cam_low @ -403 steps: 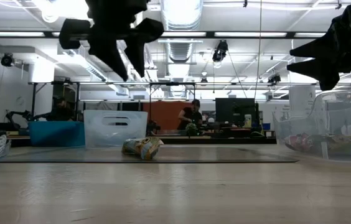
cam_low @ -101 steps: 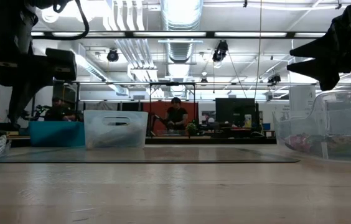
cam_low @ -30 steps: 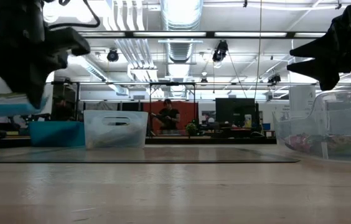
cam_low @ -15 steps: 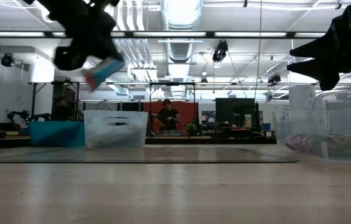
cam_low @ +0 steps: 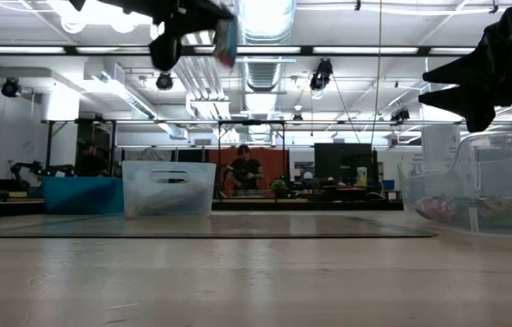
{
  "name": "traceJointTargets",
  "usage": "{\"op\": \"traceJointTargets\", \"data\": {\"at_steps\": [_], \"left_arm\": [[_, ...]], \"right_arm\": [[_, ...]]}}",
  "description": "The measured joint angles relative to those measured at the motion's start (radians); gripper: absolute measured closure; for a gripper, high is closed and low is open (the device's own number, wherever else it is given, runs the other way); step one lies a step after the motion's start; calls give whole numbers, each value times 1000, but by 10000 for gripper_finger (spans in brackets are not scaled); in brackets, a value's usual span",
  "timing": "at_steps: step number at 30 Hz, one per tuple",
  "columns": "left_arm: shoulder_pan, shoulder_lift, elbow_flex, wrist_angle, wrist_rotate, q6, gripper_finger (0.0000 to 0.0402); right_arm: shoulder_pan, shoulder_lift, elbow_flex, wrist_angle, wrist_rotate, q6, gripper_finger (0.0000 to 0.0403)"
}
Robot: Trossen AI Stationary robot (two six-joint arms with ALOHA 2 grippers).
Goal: Pick and place Granola Bars by type
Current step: Put the red granola bar into the right transparent bin
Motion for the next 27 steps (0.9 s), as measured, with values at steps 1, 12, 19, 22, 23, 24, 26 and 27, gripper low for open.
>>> {"op": "traceJointTargets", "data": {"at_steps": [1, 12, 19, 22, 23, 24, 26, 27], "left_arm": [[3, 0, 1, 32, 1, 20, 389], [43, 43, 187, 62, 2, 212, 389], [79, 152, 433, -138, 63, 279, 390], [79, 219, 558, -242, 84, 314, 390], [79, 240, 601, -265, 98, 324, 390], [79, 260, 641, -292, 110, 331, 390], [79, 301, 720, -318, 135, 350, 390], [79, 317, 754, -329, 141, 359, 390]], "right_arm": [[0, 0, 0, 0, 0, 0, 179], [-1, 1, -1, 39, -10, 5, 179], [-1, 1, -1, 252, 76, -113, 179], [-1, 11, 29, 335, 38, -203, 179], [-1, 19, 59, 324, 36, -214, 179], [-1, 29, 98, 299, 36, -222, 179], [-1, 63, 201, 205, 36, -239, 179], [-1, 90, 259, 140, 36, -241, 179]]}}
